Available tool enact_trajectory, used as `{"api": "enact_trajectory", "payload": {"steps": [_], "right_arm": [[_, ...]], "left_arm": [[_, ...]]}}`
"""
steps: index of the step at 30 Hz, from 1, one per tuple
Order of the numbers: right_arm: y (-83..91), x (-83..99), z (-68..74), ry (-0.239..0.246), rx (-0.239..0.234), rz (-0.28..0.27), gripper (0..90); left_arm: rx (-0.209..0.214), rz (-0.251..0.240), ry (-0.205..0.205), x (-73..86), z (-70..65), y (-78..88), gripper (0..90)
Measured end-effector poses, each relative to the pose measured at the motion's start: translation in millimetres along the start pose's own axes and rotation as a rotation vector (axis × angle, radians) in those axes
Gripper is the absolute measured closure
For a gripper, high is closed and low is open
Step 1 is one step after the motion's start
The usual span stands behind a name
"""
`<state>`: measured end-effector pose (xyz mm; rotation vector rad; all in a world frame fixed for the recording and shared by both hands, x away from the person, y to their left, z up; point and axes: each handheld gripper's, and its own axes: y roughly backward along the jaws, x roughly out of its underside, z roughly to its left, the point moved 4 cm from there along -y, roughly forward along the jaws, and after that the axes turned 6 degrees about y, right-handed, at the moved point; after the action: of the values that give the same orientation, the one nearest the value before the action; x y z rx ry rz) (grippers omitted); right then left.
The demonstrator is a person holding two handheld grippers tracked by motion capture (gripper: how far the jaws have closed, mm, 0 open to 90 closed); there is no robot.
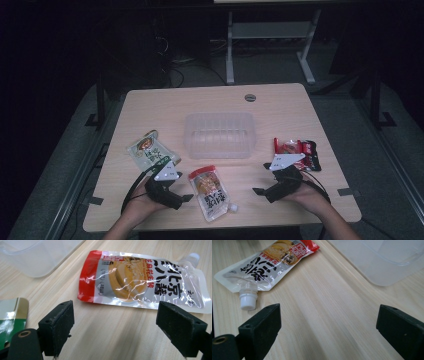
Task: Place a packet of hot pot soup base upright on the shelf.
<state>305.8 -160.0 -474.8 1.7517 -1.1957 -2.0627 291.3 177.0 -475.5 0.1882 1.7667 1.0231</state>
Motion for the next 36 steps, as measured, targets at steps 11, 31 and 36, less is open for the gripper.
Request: {"api": "enact_trajectory", "payload": {"steps": [11, 31, 36], "right_arm": [[20.3, 0.9, -20.3, -0.016, 0.068, 0.004, 9.1], [46.6, -5.7, -73.2, -0.145, 0.204, -0.01, 52.4], [50.5, -7.9, -84.2, -0.176, 0.228, -0.033, 69.4]], "left_arm": [[0.029, -0.004, 0.002, 0.1, 3.1, 6.8, 12.8], [0.037, -0.005, 0.027, 4.7, 9.3, 17.6, 13.2], [0.035, -0.01, 0.045, 5.7, 10.0, 17.7, 13.2]]}}
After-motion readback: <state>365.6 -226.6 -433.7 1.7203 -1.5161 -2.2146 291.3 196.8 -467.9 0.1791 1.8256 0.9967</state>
